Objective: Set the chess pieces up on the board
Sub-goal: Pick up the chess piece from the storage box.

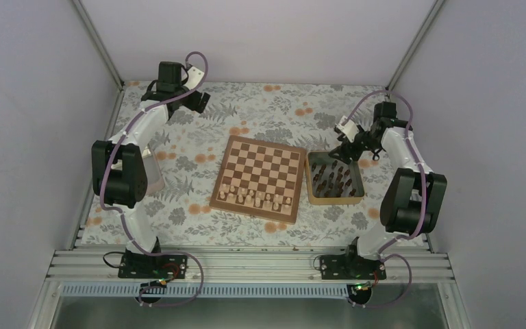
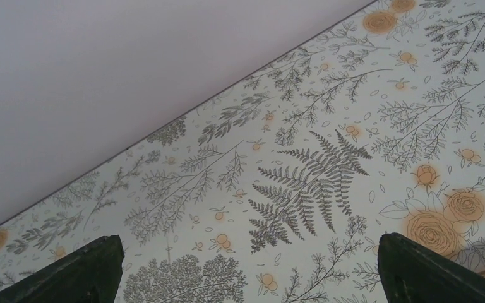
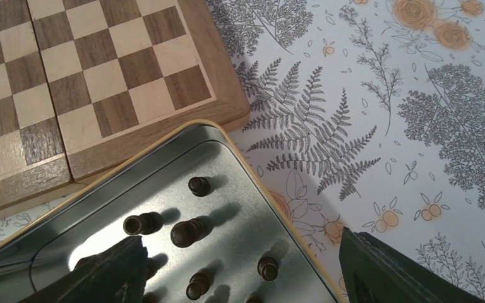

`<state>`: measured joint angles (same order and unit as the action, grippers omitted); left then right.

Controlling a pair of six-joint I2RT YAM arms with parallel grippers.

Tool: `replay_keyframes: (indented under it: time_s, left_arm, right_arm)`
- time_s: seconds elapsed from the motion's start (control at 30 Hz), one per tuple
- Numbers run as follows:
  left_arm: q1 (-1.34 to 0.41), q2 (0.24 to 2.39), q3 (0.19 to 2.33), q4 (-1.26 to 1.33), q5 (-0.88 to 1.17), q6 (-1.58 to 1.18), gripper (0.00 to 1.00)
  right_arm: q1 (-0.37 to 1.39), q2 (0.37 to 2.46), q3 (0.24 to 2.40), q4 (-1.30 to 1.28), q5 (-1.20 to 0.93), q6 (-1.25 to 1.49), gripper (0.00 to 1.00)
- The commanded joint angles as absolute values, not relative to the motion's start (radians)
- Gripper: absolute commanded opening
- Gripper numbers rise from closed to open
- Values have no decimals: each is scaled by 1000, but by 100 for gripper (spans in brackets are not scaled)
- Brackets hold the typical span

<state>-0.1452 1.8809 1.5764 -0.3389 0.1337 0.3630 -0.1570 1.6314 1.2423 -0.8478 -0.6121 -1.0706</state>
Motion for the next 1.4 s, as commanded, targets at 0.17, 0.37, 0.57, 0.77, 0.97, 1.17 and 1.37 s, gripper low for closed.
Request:
replay_keyframes:
  time_s: [0.17, 0.37, 0.57, 0.77, 0.97, 1.17, 1.37]
  left_arm:
    - [-157, 1876, 1610, -352, 108, 378, 100]
    - [-164, 1885, 1613, -351, 82, 388, 100]
    - [-179, 1894, 1616, -347, 52, 395, 100]
    - [-186, 1887, 1607, -336, 35, 397, 100]
    - [-187, 1882, 1589, -327, 30, 397, 100]
    - [-189, 1873, 1583, -324, 28, 403, 100]
    - [-189, 1867, 1572, -321, 26, 408, 100]
  right_arm:
    - [-139, 1602, 1230, -892, -595, -1097, 73]
    - [-67, 1588, 1177, -919, -475, -1093, 63]
    - [-25, 1570, 1105, -877, -435, -1068, 56]
    - [-14, 1574, 1071, -821, -418, -1056, 55]
    - [-10, 1602, 1065, -782, -403, -1058, 53]
    - [-10, 1636, 1075, -752, -404, -1057, 50]
    - [-5, 1657, 1093, -755, -409, -1056, 48]
